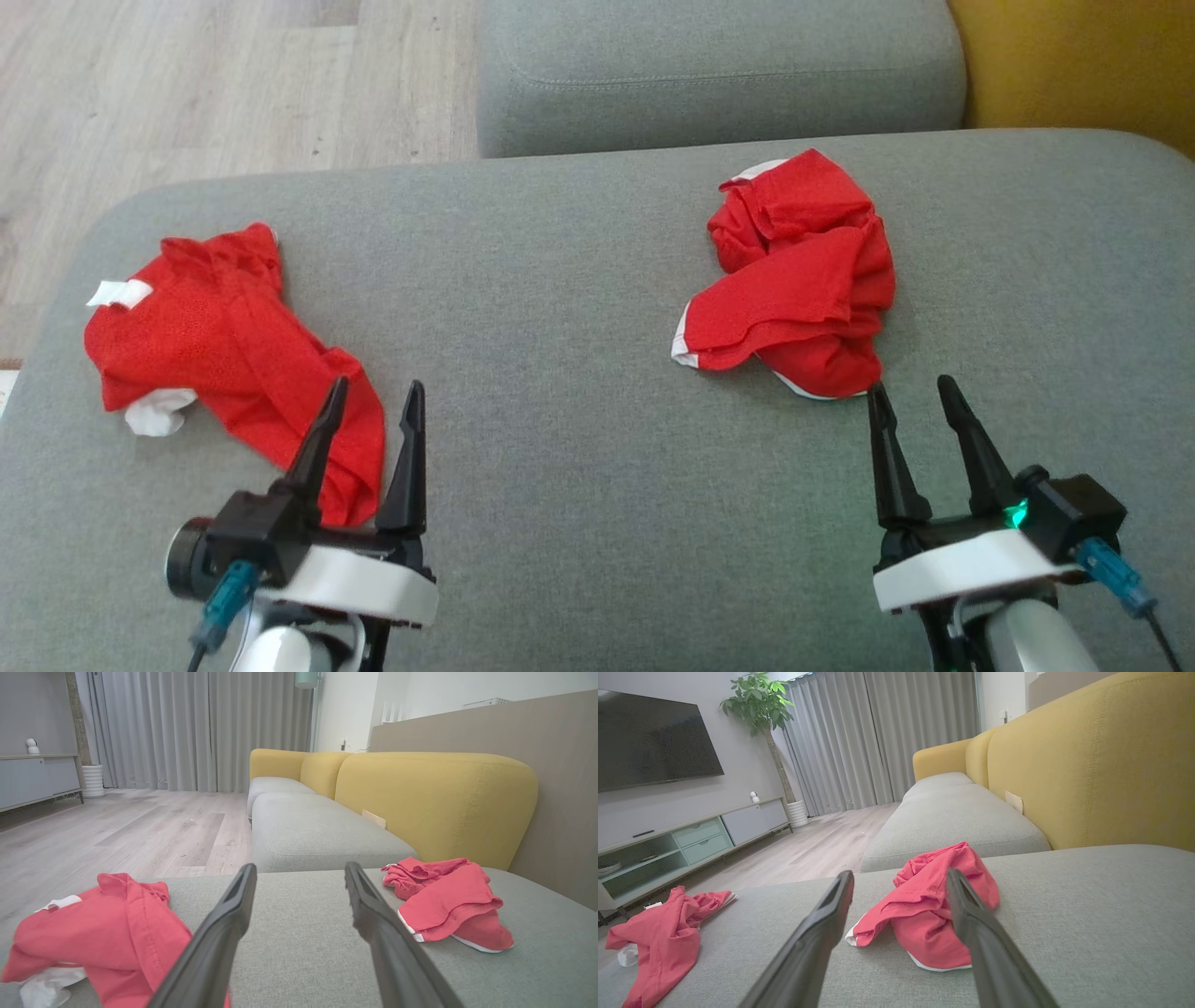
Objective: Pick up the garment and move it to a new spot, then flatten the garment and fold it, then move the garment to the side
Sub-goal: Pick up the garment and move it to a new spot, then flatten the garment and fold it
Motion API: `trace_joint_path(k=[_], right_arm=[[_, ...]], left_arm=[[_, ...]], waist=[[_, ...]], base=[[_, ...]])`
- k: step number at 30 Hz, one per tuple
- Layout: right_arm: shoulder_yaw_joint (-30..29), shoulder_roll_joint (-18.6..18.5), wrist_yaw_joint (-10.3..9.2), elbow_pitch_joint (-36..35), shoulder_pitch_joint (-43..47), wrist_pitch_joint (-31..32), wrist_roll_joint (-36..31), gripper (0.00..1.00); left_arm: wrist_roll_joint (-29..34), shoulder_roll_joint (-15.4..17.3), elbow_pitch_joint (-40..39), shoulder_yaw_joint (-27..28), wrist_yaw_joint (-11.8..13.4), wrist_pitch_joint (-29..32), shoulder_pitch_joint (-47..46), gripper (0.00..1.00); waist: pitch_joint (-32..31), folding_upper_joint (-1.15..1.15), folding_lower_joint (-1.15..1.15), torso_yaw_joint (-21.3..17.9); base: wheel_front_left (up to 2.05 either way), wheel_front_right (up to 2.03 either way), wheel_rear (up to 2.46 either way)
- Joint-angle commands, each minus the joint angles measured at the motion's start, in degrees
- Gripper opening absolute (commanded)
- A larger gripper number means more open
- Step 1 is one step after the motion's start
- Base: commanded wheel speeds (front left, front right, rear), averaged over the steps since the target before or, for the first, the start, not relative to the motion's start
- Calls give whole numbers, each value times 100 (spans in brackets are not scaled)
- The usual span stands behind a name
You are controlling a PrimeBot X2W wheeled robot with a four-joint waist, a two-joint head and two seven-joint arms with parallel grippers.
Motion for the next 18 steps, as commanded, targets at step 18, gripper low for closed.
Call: trace_joint_path(k=[18], right_arm=[[230,-26,-4,-175,-171,-62,-32,100]], left_arm=[[-49,-27,-247,49,75,-30,-277,100]], waist=[[122,0,0,23]], base=[[0,0,0]])
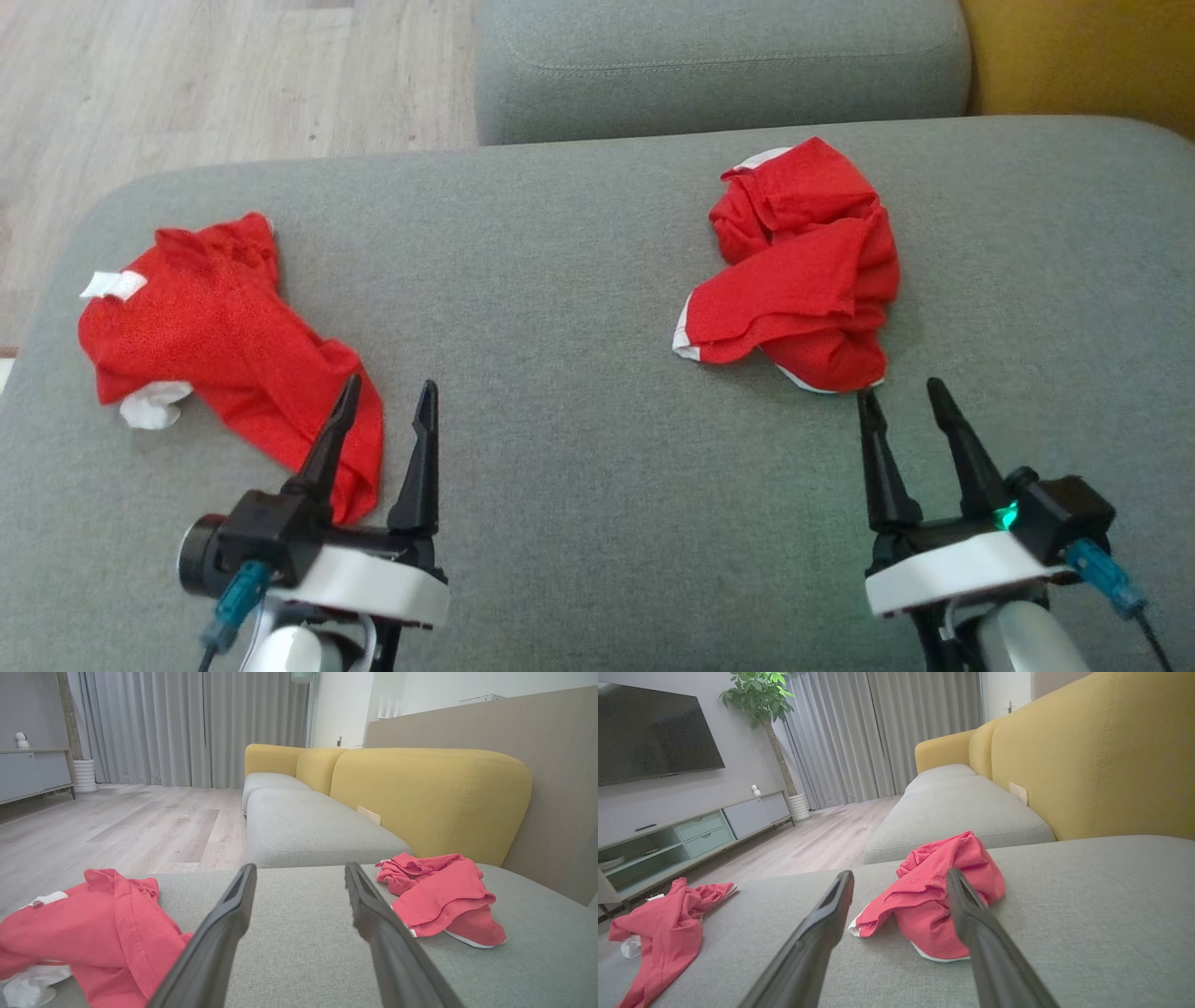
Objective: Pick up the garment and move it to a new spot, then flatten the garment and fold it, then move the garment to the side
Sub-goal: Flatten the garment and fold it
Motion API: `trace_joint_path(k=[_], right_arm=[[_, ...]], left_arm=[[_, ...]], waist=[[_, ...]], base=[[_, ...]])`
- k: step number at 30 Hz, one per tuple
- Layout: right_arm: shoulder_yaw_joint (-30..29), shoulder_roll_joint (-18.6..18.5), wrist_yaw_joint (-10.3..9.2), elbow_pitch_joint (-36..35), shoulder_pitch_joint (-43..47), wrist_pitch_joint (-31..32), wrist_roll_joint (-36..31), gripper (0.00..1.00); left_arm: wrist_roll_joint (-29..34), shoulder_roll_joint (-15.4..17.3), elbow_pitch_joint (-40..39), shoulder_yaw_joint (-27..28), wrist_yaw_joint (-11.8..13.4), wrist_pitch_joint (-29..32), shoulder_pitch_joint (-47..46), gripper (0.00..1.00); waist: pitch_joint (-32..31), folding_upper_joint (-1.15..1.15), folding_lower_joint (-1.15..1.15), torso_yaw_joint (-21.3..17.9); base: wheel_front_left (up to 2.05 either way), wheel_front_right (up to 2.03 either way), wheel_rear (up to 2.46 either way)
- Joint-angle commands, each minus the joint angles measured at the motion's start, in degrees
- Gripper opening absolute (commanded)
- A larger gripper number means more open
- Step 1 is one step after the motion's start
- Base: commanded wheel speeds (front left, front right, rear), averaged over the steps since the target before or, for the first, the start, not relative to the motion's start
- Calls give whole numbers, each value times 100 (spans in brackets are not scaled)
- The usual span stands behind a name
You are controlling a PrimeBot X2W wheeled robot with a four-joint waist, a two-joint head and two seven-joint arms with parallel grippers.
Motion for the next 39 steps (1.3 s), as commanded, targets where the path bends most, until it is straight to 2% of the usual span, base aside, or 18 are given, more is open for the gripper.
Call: trace_joint_path(k=[1,10,22,29,35,36,37,39], right_arm=[[178,-27,-4,-148,-196,-62,-51,100],[413,-27,-4,562,-537,-62,72,100],[393,-27,-4,2650,-1920,10,1618,100],[248,-27,-4,3706,-2701,-35,2001,100],[91,-27,-4,4245,-3140,-58,2003,100],[58,-27,-4,4269,-3184,-59,1974,71],[16,-27,-4,4240,-3223,-60,1930,0],[-12,-27,-4,4191,-3242,-60,1884,0]], left_arm=[[-54,-17,-158,149,27,-30,-315,100],[-100,-18,-77,-51,-7,-30,-494,100],[-154,-18,40,-341,-64,-30,-722,100],[-200,-18,65,-471,-52,-30,-820,100],[-233,-18,55,-520,-18,-30,-842,100],[-236,-18,54,-527,-12,-30,-843,100],[-241,-18,54,-531,-4,-30,-843,100],[-246,-18,56,-535,4,-30,-844,100]], waist=[[21,0,0,30],[312,0,0,435],[757,0,0,1195],[897,0,0,1532],[971,0,0,1663],[978,0,0,1673],[982,0,0,1676],[980,0,0,1676]], base=[[0,0,0],[0,0,0],[0,0,0],[0,0,0],[0,0,0],[0,0,0],[0,0,0],[0,0,0]])
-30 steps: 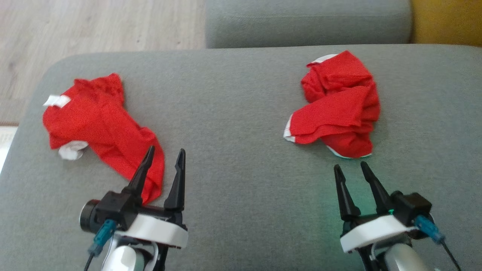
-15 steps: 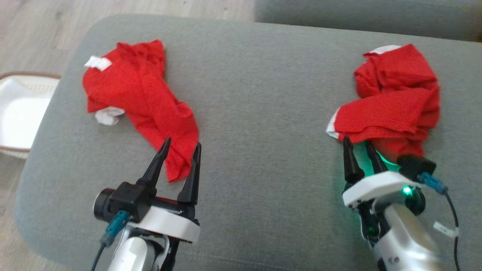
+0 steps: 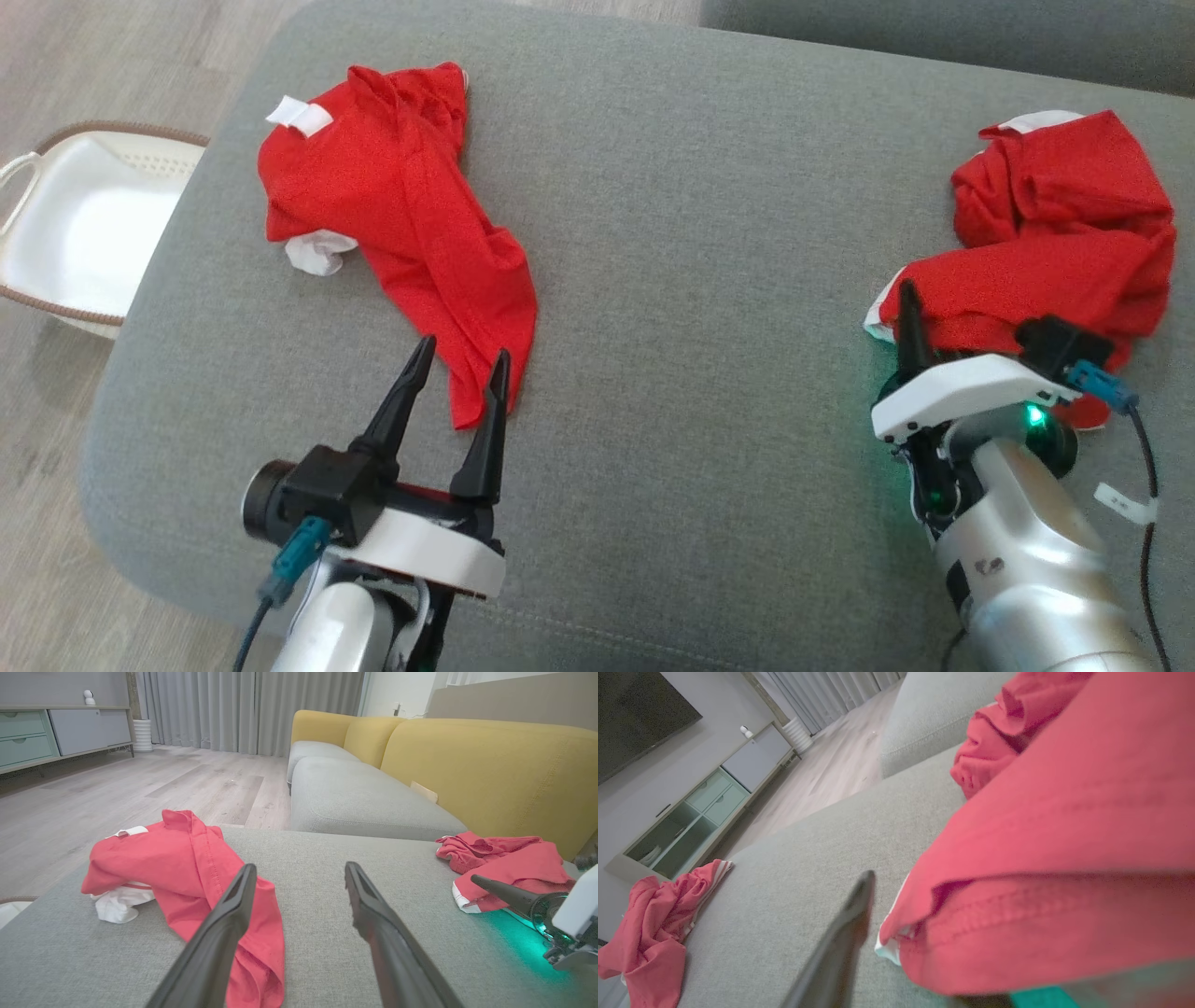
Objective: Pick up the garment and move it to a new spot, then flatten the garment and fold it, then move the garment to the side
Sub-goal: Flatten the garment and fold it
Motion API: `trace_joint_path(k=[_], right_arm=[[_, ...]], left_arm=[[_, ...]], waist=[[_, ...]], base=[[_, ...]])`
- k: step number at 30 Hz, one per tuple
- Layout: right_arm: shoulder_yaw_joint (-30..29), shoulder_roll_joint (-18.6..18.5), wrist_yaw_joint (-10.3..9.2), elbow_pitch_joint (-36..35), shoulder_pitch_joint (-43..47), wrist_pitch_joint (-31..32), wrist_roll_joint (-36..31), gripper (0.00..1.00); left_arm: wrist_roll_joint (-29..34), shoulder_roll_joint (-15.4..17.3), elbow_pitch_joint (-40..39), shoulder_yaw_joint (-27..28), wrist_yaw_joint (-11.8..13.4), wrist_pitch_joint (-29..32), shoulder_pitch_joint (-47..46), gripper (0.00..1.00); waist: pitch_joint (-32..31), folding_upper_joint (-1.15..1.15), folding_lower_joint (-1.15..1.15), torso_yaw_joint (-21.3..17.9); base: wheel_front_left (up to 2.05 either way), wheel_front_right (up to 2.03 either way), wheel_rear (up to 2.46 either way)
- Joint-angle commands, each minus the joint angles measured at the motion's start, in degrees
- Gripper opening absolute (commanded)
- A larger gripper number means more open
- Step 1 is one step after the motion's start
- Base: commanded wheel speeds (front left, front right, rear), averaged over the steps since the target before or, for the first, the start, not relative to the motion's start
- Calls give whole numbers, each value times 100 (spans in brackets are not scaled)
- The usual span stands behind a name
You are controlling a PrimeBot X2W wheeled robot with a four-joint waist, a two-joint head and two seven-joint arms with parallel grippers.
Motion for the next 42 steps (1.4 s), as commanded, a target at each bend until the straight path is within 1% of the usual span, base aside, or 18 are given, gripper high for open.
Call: trace_joint_path(k=[1,5,6,7,11,16,19,21,24,28,31,34,38,42], right_arm=[[115,18,-4,-199,-153,-77,-93,0],[171,18,-4,-588,-86,-77,-321,0],[227,18,-4,-711,-66,-78,-358,0],[387,18,-4,-982,-43,-78,-390,0],[988,18,-4,-1494,-193,-78,-171,0],[1508,18,-4,-1949,-876,-78,231,0],[1533,18,-4,-2062,-1331,-78,445,0],[1491,18,-4,-2043,-1548,-78,440,0],[1321,-68,-4,-2017,-1557,43,501,0],[1144,-486,-4,-2186,-1003,446,779,0],[976,-846,-4,-2418,-296,804,1127,0],[821,-1122,-4,-2669,465,1109,1420,0],[574,-1304,-4,-2703,1324,1478,1648,0],[261,-1317,-4,-2518,1701,1551,1576,0]], left_arm=[[-43,3,-167,176,54,-30,-255,100],[-92,3,-145,168,82,-30,-247,100],[-107,3,-139,162,87,-30,-247,100],[-137,3,-127,148,100,-30,-235,100],[-177,3,-99,158,123,-30,-163,100],[-220,3,-70,198,145,-30,-41,100],[-212,3,-68,207,146,-30,11,100],[-207,3,-88,242,150,-30,30,100],[-199,3,-115,310,167,-30,71,100],[-219,3,-165,366,190,-30,143,100],[-222,3,-182,378,195,-30,165,100],[-214,3,-196,394,186,-30,159,100],[-193,3,-197,415,166,-30,139,100],[-168,3,-177,410,134,-30,112,100]], waist=[[-13,0,0,-10],[-105,0,0,-72],[-137,0,0,-90],[-213,0,0,-134],[-382,0,0,-263],[-601,0,0,-434],[-699,0,0,-505],[-741,0,0,-557],[-790,0,0,-643],[-814,0,0,-798],[-815,0,0,-914],[-813,0,0,-1054],[-808,0,0,-1258],[-804,0,0,-1442]], base=[[0,0,0],[0,0,0],[0,0,0],[0,0,0],[0,0,0],[0,0,0],[0,0,0],[0,0,0],[0,0,0],[0,0,0],[0,0,0],[0,0,0],[0,0,0],[0,0,0]])
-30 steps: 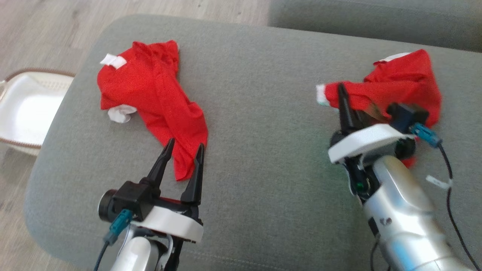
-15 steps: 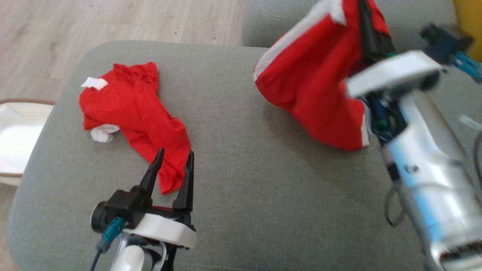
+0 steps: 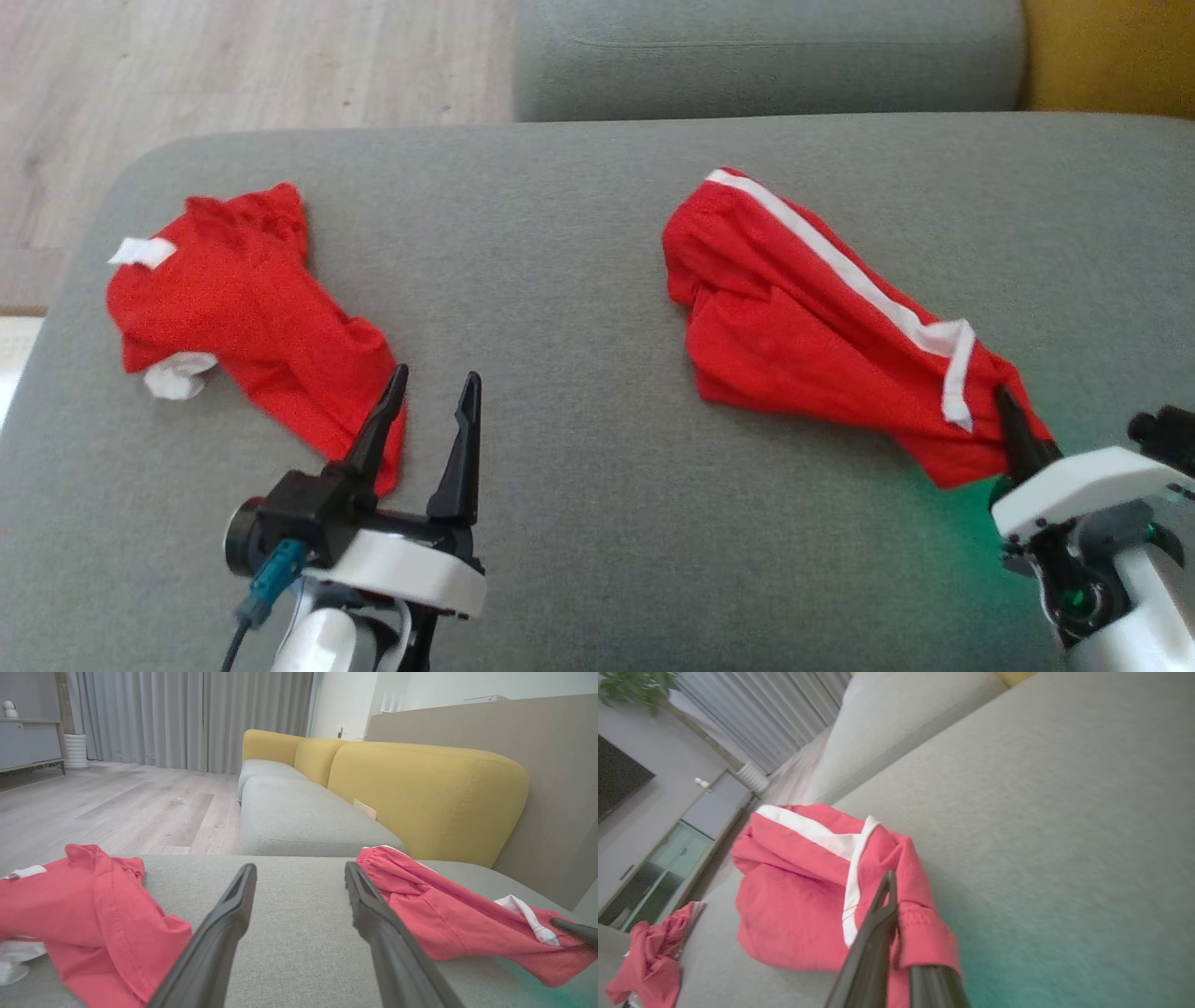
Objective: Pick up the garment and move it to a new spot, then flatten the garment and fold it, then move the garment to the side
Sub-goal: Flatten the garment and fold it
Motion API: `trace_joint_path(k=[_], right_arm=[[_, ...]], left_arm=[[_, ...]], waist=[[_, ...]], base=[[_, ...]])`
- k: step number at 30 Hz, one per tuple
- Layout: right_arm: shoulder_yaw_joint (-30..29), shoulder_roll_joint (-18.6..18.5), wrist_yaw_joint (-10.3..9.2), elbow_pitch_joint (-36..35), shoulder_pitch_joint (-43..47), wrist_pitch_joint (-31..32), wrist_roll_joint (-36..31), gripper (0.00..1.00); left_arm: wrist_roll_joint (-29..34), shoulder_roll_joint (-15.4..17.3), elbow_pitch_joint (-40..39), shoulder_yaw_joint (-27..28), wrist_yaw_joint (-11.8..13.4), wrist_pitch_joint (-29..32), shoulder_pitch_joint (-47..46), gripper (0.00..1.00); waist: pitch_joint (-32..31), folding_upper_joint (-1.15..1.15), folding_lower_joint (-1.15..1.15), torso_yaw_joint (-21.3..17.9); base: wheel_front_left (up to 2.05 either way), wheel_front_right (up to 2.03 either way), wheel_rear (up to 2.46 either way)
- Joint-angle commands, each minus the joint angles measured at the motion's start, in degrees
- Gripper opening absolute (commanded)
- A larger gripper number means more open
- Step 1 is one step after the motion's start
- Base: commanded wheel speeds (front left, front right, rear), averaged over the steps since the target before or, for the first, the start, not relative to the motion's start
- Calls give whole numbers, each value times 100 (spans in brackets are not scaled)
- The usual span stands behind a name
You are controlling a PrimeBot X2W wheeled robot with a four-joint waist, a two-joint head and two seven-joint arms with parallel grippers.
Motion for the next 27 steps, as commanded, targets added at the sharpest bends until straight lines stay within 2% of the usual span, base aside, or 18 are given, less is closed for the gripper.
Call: trace_joint_path(k=[1,6,12,13,14,20,24,27], right_arm=[[-19,-74,-4,-139,-190,-8,-71,0],[-285,-8,-4,26,-204,-63,-331,0],[-1031,102,-4,466,-429,-299,-932,0],[-1165,124,-4,535,-472,-360,-1058,32],[-1296,157,-4,600,-514,-417,-1187,100],[-1784,396,-4,585,-692,-679,-1961,100],[-1804,616,-4,96,-618,-796,-2296,100],[-1571,814,-4,-486,-421,-784,-2358,100]], left_arm=[[27,2,-185,215,-8,-30,-183,100],[29,2,-157,177,-21,-30,-195,100],[9,2,-154,143,-12,-30,-200,100],[3,2,-155,140,-11,-30,-199,100],[-3,2,-156,138,-8,-30,-198,100],[-35,2,-156,126,15,-30,-180,100],[-51,2,-163,125,36,-30,-166,100],[-58,2,-177,133,47,-30,-158,100]], waist=[[0,0,0,-106],[-10,0,0,-211],[-25,0,0,-262],[-26,0,0,-263],[-26,0,0,-265],[-43,0,0,-286],[-73,0,0,-324],[-89,0,0,-358]], base=[[0,0,0],[0,0,0],[0,0,0],[0,0,0],[0,0,0],[0,0,0],[0,0,0],[0,0,0]])
